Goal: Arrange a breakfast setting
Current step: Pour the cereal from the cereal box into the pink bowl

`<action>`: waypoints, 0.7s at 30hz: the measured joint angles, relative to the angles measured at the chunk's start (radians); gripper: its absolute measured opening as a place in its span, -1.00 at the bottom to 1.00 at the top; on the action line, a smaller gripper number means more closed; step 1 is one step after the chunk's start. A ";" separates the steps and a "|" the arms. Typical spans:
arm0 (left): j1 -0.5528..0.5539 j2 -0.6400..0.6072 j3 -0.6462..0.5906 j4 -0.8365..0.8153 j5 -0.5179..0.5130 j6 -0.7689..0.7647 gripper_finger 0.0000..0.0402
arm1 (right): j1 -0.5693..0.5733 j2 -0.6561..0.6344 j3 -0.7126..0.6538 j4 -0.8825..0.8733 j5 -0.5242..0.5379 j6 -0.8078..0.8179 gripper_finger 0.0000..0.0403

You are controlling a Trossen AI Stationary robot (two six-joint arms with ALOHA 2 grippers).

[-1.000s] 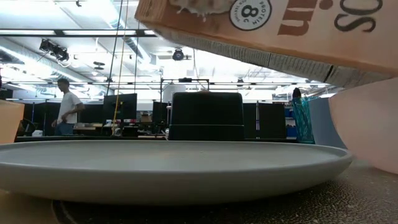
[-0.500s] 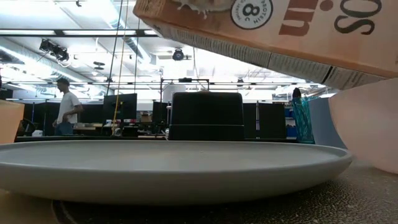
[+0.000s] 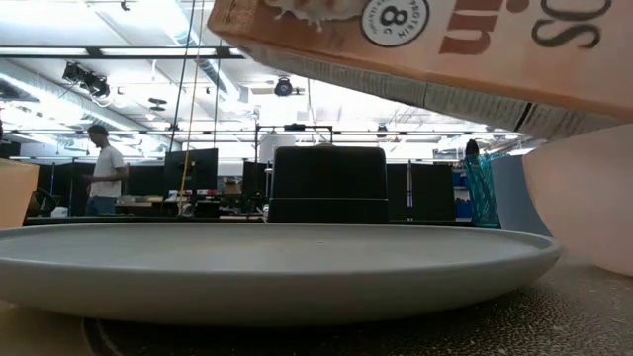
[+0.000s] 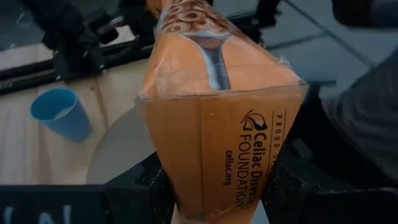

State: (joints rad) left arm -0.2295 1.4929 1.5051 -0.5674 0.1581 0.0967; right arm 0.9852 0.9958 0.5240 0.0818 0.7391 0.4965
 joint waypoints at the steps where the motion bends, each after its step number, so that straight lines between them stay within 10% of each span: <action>1: 0.000 0.000 0.000 -0.003 -0.017 -0.014 -0.04 | 0.000 0.000 0.000 -0.003 -0.001 0.000 -0.73; 21: -0.010 0.001 -0.001 -0.005 -0.020 -0.027 -0.04 | 0.000 0.000 0.000 0.004 -0.005 0.000 -0.73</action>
State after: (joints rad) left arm -0.2399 1.4940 1.5046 -0.5724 0.1381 0.0697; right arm 0.9854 0.9958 0.5238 0.0856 0.7339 0.4961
